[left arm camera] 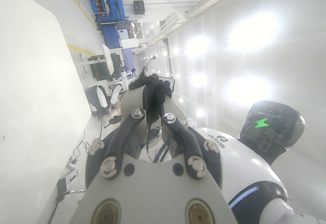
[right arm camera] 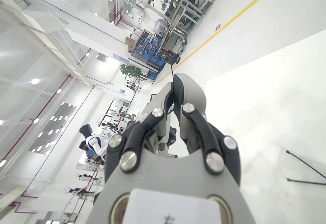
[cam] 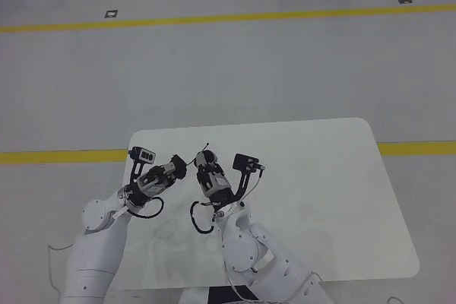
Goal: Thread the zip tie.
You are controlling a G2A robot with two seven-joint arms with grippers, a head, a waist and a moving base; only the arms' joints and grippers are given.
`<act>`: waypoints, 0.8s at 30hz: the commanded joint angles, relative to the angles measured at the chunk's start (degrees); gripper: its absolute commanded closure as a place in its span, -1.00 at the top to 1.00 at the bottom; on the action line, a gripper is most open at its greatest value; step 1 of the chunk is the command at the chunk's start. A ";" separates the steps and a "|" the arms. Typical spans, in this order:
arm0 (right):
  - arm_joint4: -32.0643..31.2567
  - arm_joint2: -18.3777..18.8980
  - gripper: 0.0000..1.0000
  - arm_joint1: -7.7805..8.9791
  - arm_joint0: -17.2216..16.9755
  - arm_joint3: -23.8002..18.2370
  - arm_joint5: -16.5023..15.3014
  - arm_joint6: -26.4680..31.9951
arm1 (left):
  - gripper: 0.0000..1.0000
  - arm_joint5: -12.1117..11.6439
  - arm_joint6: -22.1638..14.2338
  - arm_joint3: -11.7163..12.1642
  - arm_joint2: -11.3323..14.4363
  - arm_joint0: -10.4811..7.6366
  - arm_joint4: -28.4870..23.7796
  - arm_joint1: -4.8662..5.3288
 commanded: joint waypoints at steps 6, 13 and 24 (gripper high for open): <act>-0.56 -0.25 -1.00 0.01 0.11 0.25 -0.39 0.90 | -1.00 0.01 -0.08 -0.30 0.36 0.19 -0.65 0.34; -0.56 -0.64 -1.00 0.10 0.30 0.53 -0.31 1.97 | -1.00 0.01 -0.15 -0.51 0.61 0.30 -1.12 0.63; -1.47 -0.05 -1.00 0.33 -0.18 -0.67 -0.04 -0.17 | -1.00 0.01 0.12 -0.91 0.37 0.55 -1.37 0.99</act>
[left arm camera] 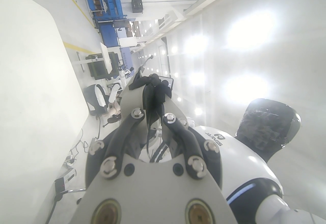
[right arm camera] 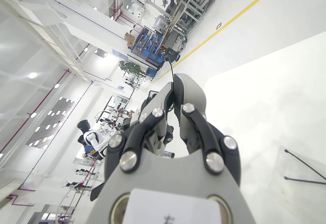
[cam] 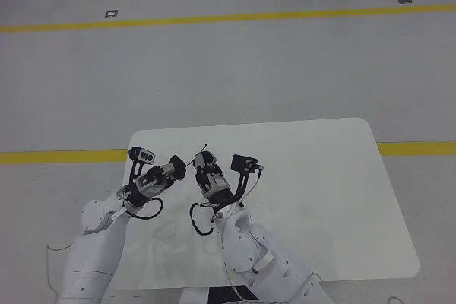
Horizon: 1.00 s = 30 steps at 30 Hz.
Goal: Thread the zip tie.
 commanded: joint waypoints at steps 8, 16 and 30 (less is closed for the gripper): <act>-1.88 0.39 -1.00 0.16 -0.41 -0.80 -0.85 -0.44 | -1.00 0.00 0.10 -0.23 -0.13 0.17 -0.02 0.14; -3.71 0.47 -1.00 0.22 -0.57 -1.14 -1.28 -0.27 | -1.00 0.00 0.10 -0.23 -0.13 0.17 -0.02 0.14; -5.85 0.84 -1.00 0.14 -0.90 -1.58 -2.24 -0.46 | -1.00 0.00 0.10 -0.23 -0.13 0.17 -0.02 0.14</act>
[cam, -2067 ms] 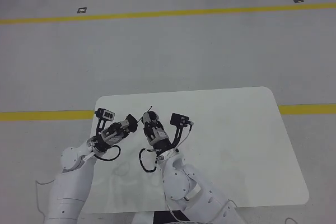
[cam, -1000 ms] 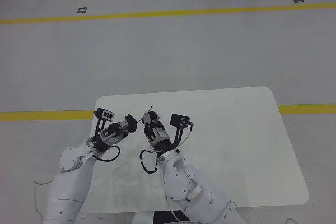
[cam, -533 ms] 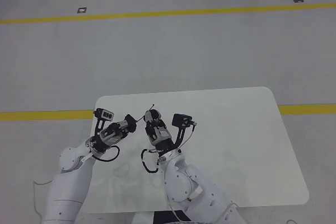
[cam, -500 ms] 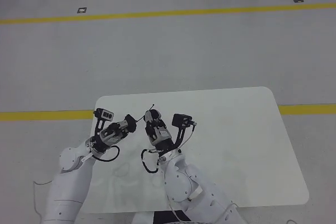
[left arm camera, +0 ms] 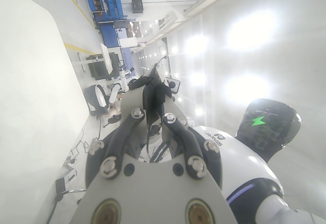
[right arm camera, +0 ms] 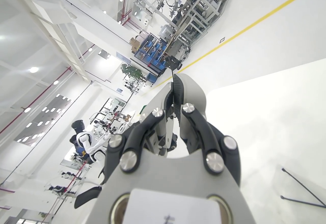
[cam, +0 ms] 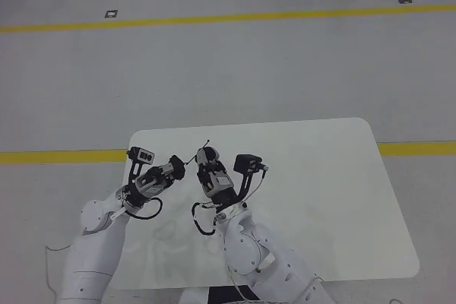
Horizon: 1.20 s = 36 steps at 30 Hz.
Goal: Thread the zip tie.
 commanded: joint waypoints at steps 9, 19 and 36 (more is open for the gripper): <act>-2.58 0.19 -1.00 -0.16 -0.14 0.02 -0.11 0.04 | -1.00 0.00 0.00 0.00 0.00 0.00 0.00 0.00; -5.36 -0.13 -1.00 -0.25 -0.10 0.76 -1.00 1.82 | -1.00 0.00 0.00 0.00 0.00 0.00 0.00 0.00; -4.40 -0.65 -1.00 -0.62 0.37 2.09 -1.68 3.48 | -1.00 0.00 0.00 0.00 0.00 0.00 0.00 0.00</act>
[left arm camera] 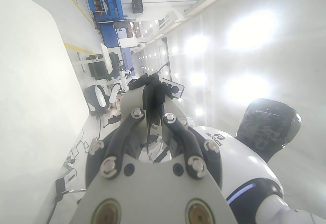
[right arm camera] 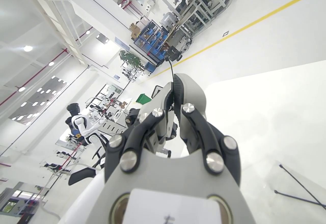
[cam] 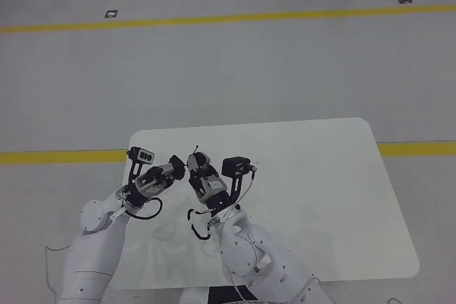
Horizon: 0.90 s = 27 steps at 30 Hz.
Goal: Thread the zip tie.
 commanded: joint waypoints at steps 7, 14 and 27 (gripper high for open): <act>-0.14 0.91 -1.00 -0.09 -0.52 -0.86 0.93 -1.56 | -1.00 0.00 0.00 0.00 0.00 0.00 0.00 0.00; -0.71 1.51 -0.12 -0.13 -0.62 -1.46 0.95 -0.77 | -1.00 0.00 0.00 0.00 0.00 0.00 0.00 0.00; -1.60 1.91 1.00 -0.30 -1.11 -1.91 0.93 -0.46 | -1.00 0.00 0.00 0.00 0.00 0.00 0.00 0.00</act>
